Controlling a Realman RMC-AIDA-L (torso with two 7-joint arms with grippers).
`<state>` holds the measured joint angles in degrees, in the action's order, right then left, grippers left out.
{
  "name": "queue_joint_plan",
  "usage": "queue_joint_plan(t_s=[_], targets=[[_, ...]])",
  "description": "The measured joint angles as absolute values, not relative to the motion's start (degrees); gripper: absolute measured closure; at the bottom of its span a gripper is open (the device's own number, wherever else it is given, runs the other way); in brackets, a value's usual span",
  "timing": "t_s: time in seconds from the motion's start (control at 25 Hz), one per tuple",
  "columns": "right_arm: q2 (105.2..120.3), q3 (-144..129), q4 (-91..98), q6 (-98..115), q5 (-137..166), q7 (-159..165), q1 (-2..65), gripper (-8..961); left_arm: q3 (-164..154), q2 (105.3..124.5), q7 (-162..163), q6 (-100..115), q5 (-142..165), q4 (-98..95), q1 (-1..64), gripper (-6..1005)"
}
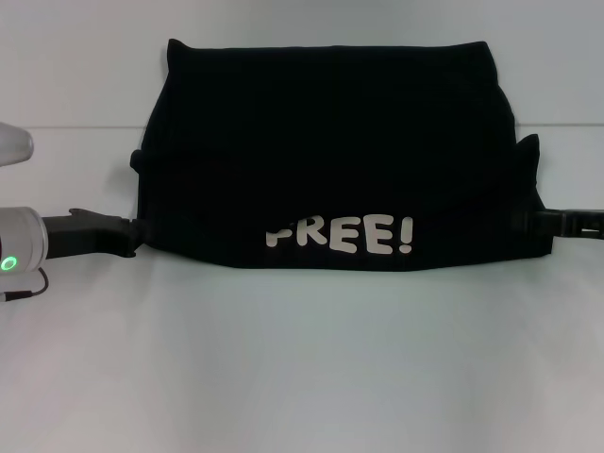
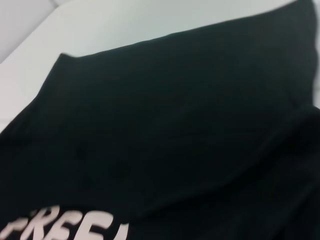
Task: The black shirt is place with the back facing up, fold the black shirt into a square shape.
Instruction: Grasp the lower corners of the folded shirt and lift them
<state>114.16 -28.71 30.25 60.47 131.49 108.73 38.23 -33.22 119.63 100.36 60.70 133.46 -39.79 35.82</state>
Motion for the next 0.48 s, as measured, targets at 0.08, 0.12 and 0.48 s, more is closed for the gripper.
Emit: queue_joint_plan(t_s=[0.08,0.12,0.48], targets=[[114.16,-28.72,30.31,60.95,131.49,105.56,38.17,329,-33.22,119.66,100.59,60.67,133.44,-39.77,35.84,999],[114.10,-28.74,30.31,61.16,131.50,103.96,38.11,330,-33.22,119.69,100.78,60.67,133.42,-39.77,35.85,999],[113.76,-28.82,29.55,60.14,131.71,98.02,37.64,377,-33.01,119.91,101.07,60.63,133.17,-39.10,35.88,998]])
